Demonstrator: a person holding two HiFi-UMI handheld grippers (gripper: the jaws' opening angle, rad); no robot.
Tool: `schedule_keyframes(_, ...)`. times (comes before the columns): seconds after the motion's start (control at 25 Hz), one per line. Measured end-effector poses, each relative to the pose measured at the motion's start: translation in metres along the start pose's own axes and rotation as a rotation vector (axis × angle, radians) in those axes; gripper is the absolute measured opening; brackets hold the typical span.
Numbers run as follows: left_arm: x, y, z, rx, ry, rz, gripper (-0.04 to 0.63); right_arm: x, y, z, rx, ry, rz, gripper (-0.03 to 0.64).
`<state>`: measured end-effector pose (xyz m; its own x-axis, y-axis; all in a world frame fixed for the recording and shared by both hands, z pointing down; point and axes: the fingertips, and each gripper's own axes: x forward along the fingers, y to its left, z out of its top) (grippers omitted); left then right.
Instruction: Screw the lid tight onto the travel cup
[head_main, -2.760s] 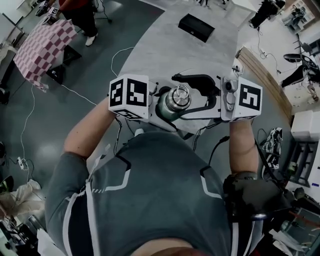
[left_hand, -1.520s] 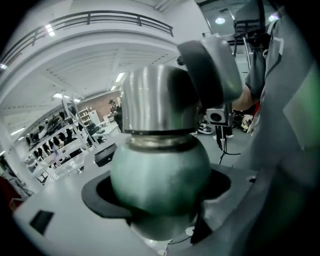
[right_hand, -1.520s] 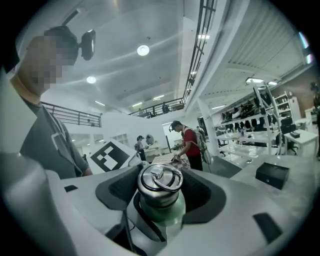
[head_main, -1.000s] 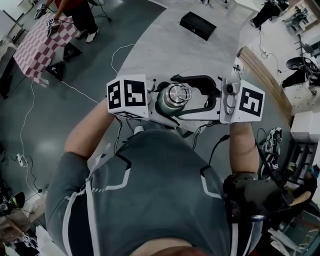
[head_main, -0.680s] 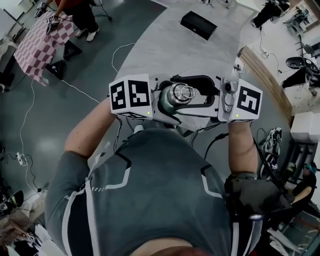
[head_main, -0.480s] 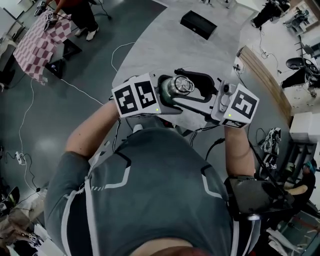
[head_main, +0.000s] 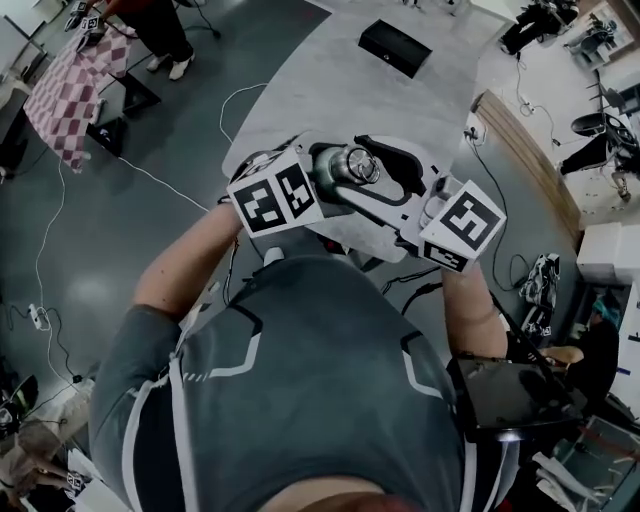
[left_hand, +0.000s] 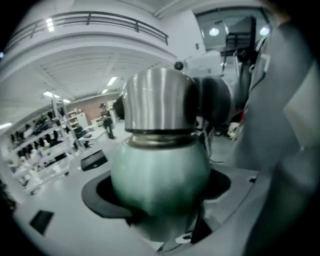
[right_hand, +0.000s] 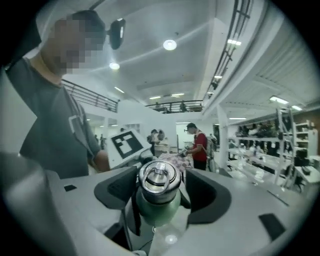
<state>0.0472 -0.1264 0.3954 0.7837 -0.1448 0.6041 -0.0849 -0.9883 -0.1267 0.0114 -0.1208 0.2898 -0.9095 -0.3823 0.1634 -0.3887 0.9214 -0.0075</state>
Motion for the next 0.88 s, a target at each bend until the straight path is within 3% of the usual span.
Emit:
schedule_keyframes(0.04,-0.005,-0.011,0.008,-0.006,-0.053,-0.082,0.4,-0.004,0.008,0.007,-0.049,-0.018,0.066,0.323)
schedule_keyframes(0.12,-0.019,-0.034,0.026,-0.015,-0.151,-0.245,0.4,-0.014,0.026,0.02,-0.121,-0.056,0.213,0.324)
schedule_keyframes(0.2,-0.032,-0.052,0.039,-0.008,-0.214,-0.378,0.399,-0.022,0.04,0.024,-0.125,-0.05,0.341,0.324)
schedule_keyframes(0.32,-0.045,-0.07,0.053,0.009,-0.264,-0.513,0.4,-0.027,0.05,0.033,-0.099,-0.082,0.476,0.322)
schedule_keyframes(0.4,-0.047,-0.077,0.056,0.021,-0.266,-0.547,0.399,-0.027,0.056,0.04,-0.097,-0.11,0.545,0.322)
schedule_keyframes(0.52,-0.044,-0.077,0.055,0.028,-0.247,-0.539,0.399,-0.022,0.059,0.038,-0.102,-0.094,0.574,0.317)
schedule_keyframes(0.56,-0.042,-0.075,0.054,0.028,-0.239,-0.525,0.4,-0.02,0.057,0.037,-0.098,-0.09,0.567,0.287)
schedule_keyframes(0.68,-0.032,-0.061,0.047,0.012,-0.196,-0.424,0.399,-0.014,0.047,0.039,-0.088,-0.137,0.494,0.284)
schedule_keyframes(0.76,-0.021,-0.041,0.037,-0.021,-0.144,-0.297,0.399,-0.008,0.03,0.035,-0.065,-0.167,0.37,0.282)
schedule_keyframes(0.88,-0.001,-0.008,0.013,-0.103,-0.051,-0.101,0.399,0.001,-0.007,0.011,0.068,-0.179,0.095,0.281)
